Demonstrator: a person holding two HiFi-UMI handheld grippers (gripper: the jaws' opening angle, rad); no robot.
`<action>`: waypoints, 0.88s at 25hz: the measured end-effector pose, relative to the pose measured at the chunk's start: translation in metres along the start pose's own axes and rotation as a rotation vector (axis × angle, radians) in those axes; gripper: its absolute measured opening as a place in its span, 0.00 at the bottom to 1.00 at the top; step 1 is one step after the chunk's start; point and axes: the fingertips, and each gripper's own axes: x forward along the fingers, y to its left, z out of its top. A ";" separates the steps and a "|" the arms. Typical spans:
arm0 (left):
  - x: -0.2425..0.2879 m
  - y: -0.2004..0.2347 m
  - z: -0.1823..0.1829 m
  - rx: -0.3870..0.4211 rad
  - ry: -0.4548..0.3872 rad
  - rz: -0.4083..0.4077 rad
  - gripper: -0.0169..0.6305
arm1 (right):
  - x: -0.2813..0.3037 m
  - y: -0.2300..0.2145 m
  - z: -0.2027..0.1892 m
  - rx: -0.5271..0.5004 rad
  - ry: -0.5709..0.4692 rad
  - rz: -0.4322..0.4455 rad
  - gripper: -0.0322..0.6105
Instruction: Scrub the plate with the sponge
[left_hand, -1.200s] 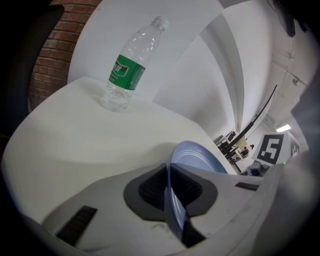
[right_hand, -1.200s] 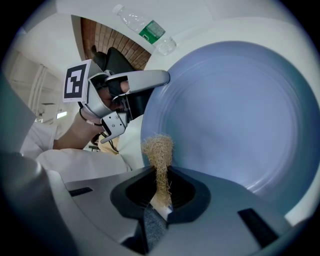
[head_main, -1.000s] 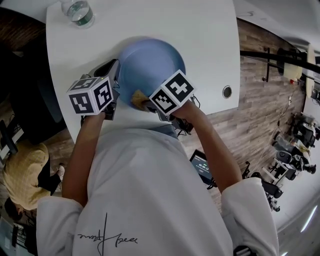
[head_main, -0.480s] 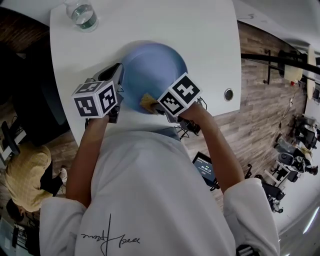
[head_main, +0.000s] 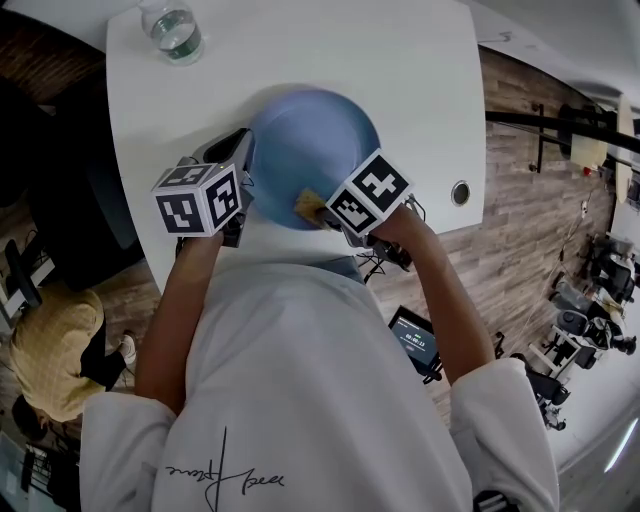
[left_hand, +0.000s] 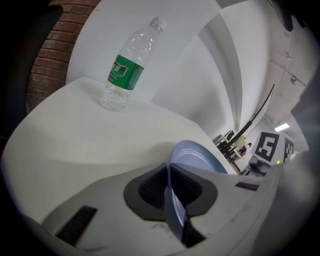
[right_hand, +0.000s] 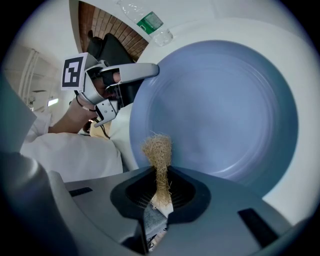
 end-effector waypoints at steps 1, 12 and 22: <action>0.000 0.000 0.000 -0.007 -0.001 -0.004 0.05 | 0.000 -0.001 -0.001 -0.002 0.004 -0.005 0.11; 0.001 0.002 -0.001 -0.014 -0.003 -0.013 0.05 | -0.005 -0.012 -0.005 -0.047 0.056 -0.061 0.11; 0.000 0.000 -0.001 -0.019 -0.003 -0.019 0.05 | -0.013 -0.023 -0.009 -0.080 0.089 -0.107 0.11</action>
